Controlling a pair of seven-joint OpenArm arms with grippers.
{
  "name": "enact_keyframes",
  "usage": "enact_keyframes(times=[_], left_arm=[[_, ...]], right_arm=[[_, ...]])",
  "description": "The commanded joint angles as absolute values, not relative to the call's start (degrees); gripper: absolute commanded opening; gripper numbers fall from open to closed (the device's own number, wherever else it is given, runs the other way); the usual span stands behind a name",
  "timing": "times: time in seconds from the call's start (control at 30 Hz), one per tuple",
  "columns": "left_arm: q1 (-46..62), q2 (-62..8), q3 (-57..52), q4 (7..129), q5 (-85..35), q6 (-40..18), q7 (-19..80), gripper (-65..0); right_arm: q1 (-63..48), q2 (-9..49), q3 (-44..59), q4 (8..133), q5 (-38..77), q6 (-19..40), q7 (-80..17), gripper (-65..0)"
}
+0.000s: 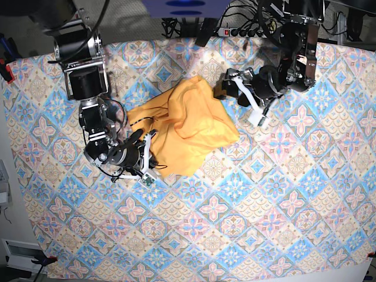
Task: Fold the T-shirt properly
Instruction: 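Regrasp the shirt's sides with both grippers and lay it flatter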
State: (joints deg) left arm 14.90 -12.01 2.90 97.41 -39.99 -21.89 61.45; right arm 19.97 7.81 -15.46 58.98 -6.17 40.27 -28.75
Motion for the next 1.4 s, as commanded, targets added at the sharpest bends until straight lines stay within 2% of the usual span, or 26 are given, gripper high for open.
enact_keyframes(times=[0.0, 0.3, 0.43, 0.83, 1.07, 1.37], left_arm=[[14.3, -11.4, 4.5, 98.4, -41.2, -22.4, 60.3, -15.8], [13.8, -9.5, 10.9, 95.1, -40.3, -22.3, 59.9, -15.8], [12.5, -8.3, 11.0, 90.2, -36.2, -22.3, 57.4, -15.8], [9.0, -7.3, 10.7, 89.7, -23.2, -22.3, 56.5, -15.8], [6.0, -7.7, 10.6, 88.0, -17.2, -22.3, 56.3, -15.8], [0.7, -7.9, 10.6, 83.0, -16.3, -22.3, 53.6, -15.8]], right_arm=[[22.4, 7.9, -15.3, 58.9, -5.5, 40.0, -27.5, -62.0], [23.4, 9.0, -15.2, 56.2, -5.5, 40.0, -27.5, -62.0], [23.3, 10.4, -15.3, 56.2, -5.5, 39.1, -27.4, -62.0], [18.6, 12.4, -15.3, 58.0, -5.5, 39.3, -28.1, -62.0], [12.3, 14.0, -15.6, 64.1, -5.3, 39.3, -30.9, -62.0], [2.7, 14.9, -15.6, 76.0, -5.3, 39.3, -36.4, -62.0]])
